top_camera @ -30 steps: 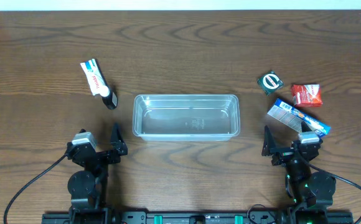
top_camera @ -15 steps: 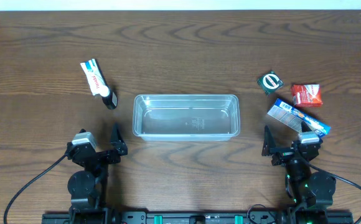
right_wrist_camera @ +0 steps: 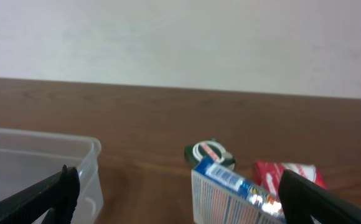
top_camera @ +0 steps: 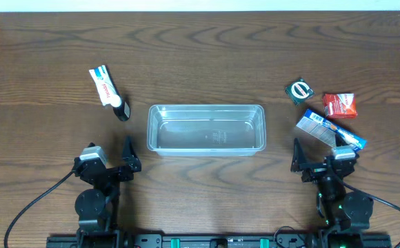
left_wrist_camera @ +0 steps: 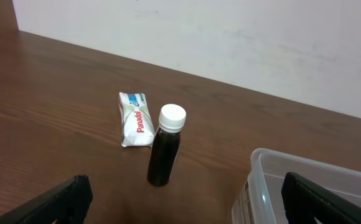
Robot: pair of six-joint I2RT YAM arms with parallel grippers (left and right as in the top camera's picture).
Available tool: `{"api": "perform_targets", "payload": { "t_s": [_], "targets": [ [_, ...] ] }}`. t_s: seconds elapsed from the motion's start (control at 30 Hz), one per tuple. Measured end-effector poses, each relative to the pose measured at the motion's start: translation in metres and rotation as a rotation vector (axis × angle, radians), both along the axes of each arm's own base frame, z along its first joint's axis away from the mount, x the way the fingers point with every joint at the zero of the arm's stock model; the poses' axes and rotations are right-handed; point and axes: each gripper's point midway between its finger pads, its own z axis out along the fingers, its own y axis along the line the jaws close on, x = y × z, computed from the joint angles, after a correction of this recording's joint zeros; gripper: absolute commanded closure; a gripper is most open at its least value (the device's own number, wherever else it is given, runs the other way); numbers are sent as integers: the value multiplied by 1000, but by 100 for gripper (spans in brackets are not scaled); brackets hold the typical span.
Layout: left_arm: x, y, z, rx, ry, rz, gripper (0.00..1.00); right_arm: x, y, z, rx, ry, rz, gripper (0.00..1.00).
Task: Pack container
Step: 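Reach the right gripper to the blue Kool Fever box and grasp it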
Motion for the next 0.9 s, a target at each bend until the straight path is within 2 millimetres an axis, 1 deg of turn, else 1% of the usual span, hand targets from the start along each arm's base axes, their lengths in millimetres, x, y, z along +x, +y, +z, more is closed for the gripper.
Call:
{"api": "perform_targets", "payload": {
  "t_s": [0.07,0.13,0.17,0.23,0.33,0.4,0.47,0.53,0.67,0.77,0.8,0.9],
  "targets": [
    [0,0,0,0,0,0,2,0,0,10,0,-40,0,1],
    [0,0,0,0,0,0,2,0,0,28,1,-116,-1,1],
    [0,0,0,0,0,0,2,-2,0,41,5,-166,-2,1],
    [0,0,0,0,0,0,2,-3,0,53,8,-194,-2,1],
    [0,0,0,0,1,0,2,-5,-2,69,9,-174,-8,1],
    [0,0,0,0,0,0,2,-3,-6,85,9,-136,-27,1],
    [0,0,0,0,0,0,2,1,-12,102,8,-99,-51,1],
    [0,0,0,0,1,0,2,9,-19,116,13,-31,-74,1],
    [0,0,0,0,1,0,2,32,-37,124,71,197,-136,1],
    [0,0,0,0,2,0,2,52,-49,124,121,376,-163,1],
    [0,0,0,0,1,0,2,61,-53,123,139,436,-169,1],
    [0,0,0,0,1,0,2,76,-59,115,183,574,-169,1]
  ]
}}
